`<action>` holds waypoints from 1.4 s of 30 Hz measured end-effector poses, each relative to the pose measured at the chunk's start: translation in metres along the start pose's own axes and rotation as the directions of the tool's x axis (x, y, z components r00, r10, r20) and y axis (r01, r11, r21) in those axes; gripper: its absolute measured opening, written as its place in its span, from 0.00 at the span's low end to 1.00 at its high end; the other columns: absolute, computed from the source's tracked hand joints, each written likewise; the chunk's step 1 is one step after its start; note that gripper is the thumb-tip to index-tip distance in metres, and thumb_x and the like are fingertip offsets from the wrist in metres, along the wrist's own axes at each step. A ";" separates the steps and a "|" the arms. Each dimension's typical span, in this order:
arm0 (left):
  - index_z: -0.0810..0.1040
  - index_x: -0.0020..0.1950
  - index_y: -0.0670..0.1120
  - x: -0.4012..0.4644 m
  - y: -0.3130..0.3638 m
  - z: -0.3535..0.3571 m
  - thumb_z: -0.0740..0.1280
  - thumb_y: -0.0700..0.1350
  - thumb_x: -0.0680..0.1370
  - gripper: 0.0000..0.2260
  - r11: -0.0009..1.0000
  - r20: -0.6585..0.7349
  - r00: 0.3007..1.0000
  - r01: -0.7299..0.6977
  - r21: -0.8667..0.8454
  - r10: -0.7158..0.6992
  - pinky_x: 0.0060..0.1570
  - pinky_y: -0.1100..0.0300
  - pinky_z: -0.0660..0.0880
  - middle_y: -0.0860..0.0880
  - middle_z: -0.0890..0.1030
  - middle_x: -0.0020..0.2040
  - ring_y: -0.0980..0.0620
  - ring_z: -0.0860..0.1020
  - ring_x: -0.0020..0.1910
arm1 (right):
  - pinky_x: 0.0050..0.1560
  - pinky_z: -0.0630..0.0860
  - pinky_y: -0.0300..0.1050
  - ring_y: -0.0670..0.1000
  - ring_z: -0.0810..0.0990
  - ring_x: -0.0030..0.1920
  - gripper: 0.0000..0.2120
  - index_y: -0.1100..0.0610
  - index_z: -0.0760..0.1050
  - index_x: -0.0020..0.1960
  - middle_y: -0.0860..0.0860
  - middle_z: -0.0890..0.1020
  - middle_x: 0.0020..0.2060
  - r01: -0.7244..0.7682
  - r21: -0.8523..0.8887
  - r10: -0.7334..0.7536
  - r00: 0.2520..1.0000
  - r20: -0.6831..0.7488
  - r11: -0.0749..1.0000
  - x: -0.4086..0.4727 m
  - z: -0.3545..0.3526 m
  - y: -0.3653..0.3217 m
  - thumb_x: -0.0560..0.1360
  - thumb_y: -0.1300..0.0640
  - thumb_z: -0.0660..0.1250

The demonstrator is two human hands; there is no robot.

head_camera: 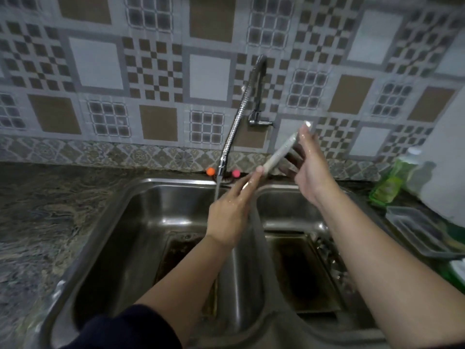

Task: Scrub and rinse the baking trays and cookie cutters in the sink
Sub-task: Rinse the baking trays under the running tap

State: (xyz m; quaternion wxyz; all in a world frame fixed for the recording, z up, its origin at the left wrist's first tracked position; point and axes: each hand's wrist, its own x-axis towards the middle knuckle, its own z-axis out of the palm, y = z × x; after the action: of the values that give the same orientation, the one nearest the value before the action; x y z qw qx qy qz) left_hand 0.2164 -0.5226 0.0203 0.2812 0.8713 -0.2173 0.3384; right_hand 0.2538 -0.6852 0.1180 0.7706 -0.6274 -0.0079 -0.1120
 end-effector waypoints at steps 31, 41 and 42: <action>0.36 0.78 0.47 -0.061 0.054 0.117 0.45 0.51 0.83 0.27 0.812 0.598 0.566 0.262 0.522 -0.568 0.74 0.40 0.38 0.49 0.34 0.77 0.51 0.34 0.76 | 0.59 0.69 0.53 0.61 0.64 0.67 0.35 0.47 0.51 0.77 0.57 0.58 0.71 -0.349 -0.936 0.454 0.841 -0.296 0.036 -0.028 -0.227 0.211 0.76 0.38 0.60; 0.37 0.78 0.46 -0.061 0.053 0.117 0.46 0.51 0.83 0.27 0.825 0.612 0.564 0.283 0.489 -0.555 0.74 0.40 0.37 0.48 0.33 0.77 0.50 0.33 0.76 | 0.65 0.63 0.59 0.62 0.59 0.70 0.29 0.47 0.55 0.76 0.58 0.58 0.72 -0.326 -0.945 0.498 0.819 -0.287 -0.010 -0.027 -0.207 0.200 0.78 0.40 0.57; 0.37 0.78 0.46 -0.061 0.052 0.116 0.47 0.51 0.83 0.28 0.831 0.621 0.559 0.288 0.476 -0.549 0.74 0.40 0.38 0.48 0.33 0.77 0.50 0.33 0.75 | 0.67 0.62 0.60 0.62 0.57 0.72 0.29 0.46 0.55 0.76 0.58 0.55 0.74 -0.304 -0.953 0.491 0.829 -0.269 -0.008 -0.026 -0.201 0.195 0.79 0.39 0.56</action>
State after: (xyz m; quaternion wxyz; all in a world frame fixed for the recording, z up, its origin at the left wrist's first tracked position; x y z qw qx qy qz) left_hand 0.1996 -0.6241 -0.0761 0.0968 0.9905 -0.0371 -0.0900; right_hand 0.2378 -0.8388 -0.1171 0.1629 -0.9513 0.1900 0.1800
